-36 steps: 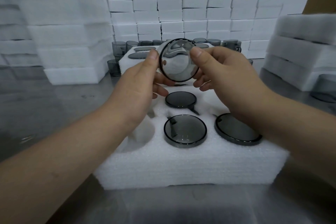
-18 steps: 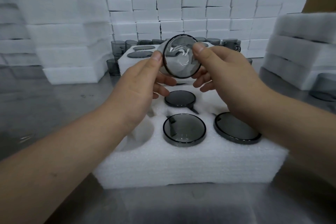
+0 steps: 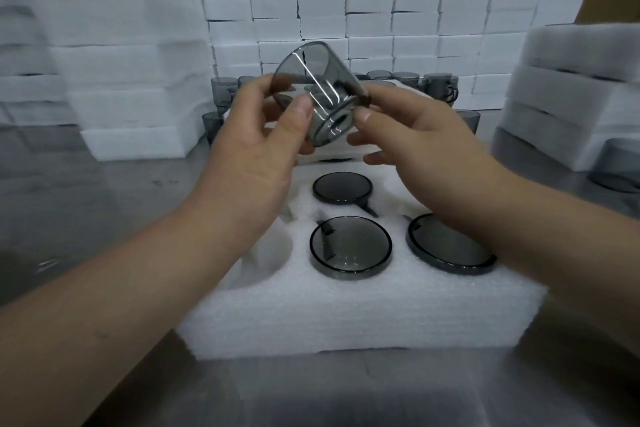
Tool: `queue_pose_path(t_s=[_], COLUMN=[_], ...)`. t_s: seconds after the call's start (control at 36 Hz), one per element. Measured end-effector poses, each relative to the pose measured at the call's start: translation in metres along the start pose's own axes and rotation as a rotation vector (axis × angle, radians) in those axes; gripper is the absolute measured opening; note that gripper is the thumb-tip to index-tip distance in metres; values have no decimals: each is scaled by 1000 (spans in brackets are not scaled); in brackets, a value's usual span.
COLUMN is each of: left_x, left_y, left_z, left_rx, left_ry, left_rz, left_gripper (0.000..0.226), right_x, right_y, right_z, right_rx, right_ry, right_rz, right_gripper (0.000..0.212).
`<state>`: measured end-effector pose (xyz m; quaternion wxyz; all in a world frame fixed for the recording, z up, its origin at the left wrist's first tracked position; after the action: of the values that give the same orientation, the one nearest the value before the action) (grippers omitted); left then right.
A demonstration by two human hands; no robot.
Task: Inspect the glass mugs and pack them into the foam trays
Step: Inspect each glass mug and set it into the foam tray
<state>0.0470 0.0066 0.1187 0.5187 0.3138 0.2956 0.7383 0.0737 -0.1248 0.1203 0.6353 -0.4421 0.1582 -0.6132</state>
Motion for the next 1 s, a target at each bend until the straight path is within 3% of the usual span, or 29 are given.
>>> queue_pose_path(t_s=[0.19,0.42,0.61,0.69,0.81,1.0], left_x=[8,12,2,-6,-11,-10], left_y=[6,8,15,20,23,22], left_z=[-3,-4,-6,-9,-11,-12], left_rx=[-45,-77,-118,-174,-210,-186], left_ry=[93,122,24,-49,-103,-95], left_rz=[96,152,173,176,175,140], left_gripper=[25,31,32,36,38,38], right_x=[8,-4,-2,3,7,13], right_y=[4,2,6,15,12,3], right_z=[1,-1,0,1,0,-1], right_rx=[-18,-6,-51,-120,-102,-39], right_ry=[67,-37,-31,11,57,116], right_rz=[-35,41,67,39,25,49], right_gripper=[36,40,34,51,36,29])
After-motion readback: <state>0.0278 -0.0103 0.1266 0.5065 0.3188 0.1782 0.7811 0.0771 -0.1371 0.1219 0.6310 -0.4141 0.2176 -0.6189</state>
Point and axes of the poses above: each hand's wrist, its own z-axis towards the middle knuckle, its own x-axis out of the back of the hand, y = z × x, the point moved 9 cm from there along z, towards the middle knuckle
